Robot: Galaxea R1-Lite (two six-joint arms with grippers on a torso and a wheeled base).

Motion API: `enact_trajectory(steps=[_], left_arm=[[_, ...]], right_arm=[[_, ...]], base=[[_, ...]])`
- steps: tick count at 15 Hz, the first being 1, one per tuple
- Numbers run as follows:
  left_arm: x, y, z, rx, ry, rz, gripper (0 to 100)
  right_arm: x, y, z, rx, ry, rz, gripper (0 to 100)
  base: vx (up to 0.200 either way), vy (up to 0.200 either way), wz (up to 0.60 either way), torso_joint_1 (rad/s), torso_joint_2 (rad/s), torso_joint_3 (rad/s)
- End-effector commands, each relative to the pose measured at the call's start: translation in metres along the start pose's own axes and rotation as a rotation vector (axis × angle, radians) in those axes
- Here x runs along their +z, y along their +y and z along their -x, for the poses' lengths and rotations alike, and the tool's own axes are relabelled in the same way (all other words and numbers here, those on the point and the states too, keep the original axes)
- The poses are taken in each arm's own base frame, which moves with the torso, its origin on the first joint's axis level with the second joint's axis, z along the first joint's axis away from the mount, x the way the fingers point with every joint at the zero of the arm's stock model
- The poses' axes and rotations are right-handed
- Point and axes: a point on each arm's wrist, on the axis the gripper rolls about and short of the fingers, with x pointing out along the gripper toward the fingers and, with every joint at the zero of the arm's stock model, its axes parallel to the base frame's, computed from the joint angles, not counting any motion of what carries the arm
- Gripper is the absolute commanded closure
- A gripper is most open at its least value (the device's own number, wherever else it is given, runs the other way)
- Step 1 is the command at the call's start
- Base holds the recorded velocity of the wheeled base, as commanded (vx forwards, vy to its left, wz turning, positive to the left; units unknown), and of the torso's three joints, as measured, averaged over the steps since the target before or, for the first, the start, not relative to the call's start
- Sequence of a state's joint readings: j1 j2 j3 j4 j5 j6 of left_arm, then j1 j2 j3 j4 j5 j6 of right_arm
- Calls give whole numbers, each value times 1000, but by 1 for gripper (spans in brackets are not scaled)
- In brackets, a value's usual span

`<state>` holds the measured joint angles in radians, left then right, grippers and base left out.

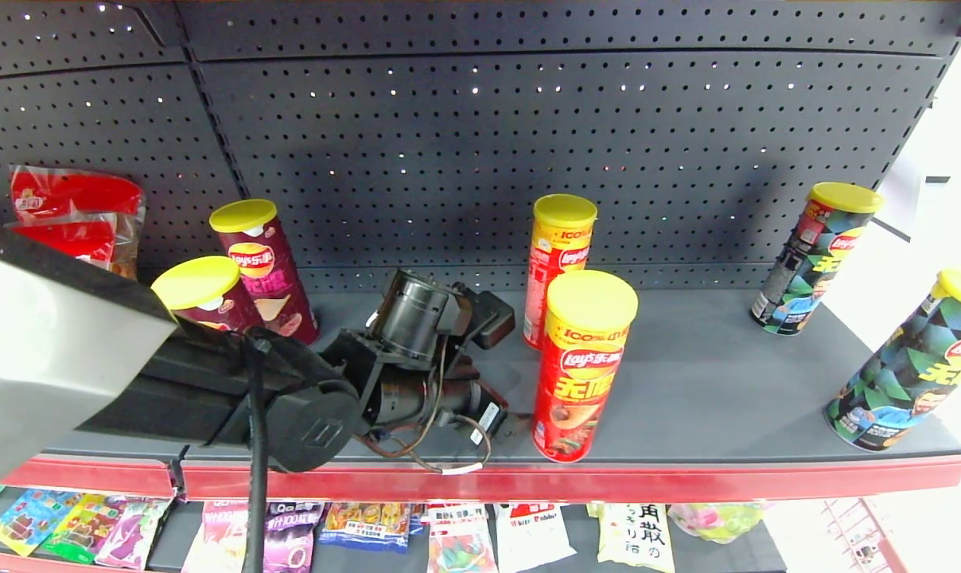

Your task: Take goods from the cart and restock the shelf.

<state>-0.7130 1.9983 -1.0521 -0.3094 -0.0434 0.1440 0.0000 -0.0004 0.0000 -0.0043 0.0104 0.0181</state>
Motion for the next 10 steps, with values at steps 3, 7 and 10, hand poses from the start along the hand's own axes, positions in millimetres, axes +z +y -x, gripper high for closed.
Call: enact_trajectory(steps=[3,7,10], left_arm=[[-1,0,7,17,-1,2,0],[-2,3,52,39,-44,13,0],[-22,-5,123,40,-108,5,0]], right_arm=[[0,0,0,0,0,1,0],[0,0,0,0,0,1,0],[0,0,0,0,0,0,0]], base=[[0,0,0,0,0,0],[0,0,0,0,0,0],[0,0,0,0,0,0]])
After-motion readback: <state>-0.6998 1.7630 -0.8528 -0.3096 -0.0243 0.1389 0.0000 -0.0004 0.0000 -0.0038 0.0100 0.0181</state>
